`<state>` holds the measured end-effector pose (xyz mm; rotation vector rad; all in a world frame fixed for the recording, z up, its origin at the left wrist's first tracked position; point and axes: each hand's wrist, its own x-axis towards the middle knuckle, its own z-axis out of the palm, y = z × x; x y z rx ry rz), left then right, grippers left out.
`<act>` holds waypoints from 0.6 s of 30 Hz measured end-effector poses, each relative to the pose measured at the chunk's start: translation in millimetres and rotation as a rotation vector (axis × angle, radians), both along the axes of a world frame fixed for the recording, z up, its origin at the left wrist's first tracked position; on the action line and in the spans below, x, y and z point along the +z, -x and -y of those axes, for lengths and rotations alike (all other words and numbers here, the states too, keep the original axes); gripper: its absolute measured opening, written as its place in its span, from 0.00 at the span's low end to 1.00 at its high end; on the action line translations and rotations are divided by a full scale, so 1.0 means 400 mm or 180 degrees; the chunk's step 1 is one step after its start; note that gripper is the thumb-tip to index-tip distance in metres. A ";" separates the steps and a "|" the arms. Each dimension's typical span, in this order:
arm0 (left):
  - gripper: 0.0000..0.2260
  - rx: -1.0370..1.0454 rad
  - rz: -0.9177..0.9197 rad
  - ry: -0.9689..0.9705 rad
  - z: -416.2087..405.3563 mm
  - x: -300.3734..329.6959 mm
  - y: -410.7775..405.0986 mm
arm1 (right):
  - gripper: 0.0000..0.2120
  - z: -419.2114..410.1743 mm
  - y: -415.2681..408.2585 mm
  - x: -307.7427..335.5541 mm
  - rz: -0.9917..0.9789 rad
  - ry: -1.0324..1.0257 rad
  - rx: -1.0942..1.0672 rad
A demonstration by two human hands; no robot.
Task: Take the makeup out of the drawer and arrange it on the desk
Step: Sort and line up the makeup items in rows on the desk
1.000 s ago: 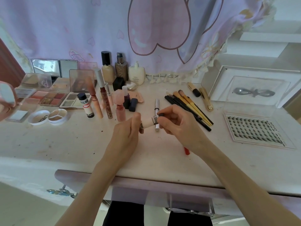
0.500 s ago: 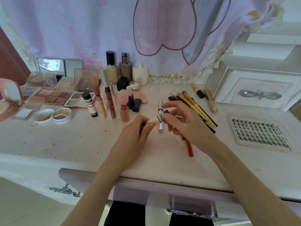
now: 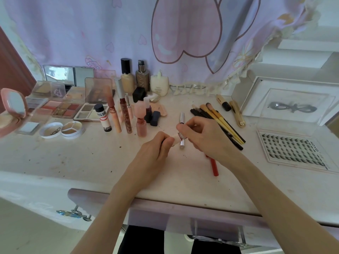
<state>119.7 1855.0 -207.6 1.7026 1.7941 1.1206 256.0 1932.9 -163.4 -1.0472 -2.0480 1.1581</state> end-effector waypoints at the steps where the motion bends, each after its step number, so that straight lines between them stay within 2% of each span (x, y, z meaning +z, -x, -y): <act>1: 0.11 0.0012 0.0022 0.0004 0.000 0.000 0.001 | 0.07 0.000 0.000 0.004 -0.0072 -0.0019 0.0054; 3: 0.11 0.0069 0.0063 0.0021 -0.001 -0.001 0.004 | 0.01 -0.001 -0.002 0.010 -0.0188 -0.0042 0.0238; 6: 0.11 0.0102 0.0111 0.0045 -0.002 -0.002 0.006 | 0.04 -0.001 -0.002 0.014 -0.0190 -0.0086 0.0336; 10: 0.09 0.0060 0.0109 0.0044 -0.002 -0.003 0.007 | 0.08 0.000 0.000 0.015 -0.0101 0.0026 0.0124; 14: 0.10 0.0004 0.0069 0.0037 -0.002 -0.007 0.010 | 0.01 -0.005 -0.001 0.023 -0.0296 0.0068 0.0172; 18: 0.09 -0.0066 0.0130 -0.0029 0.000 -0.004 0.010 | 0.04 -0.007 0.000 0.028 -0.0396 -0.0112 0.0212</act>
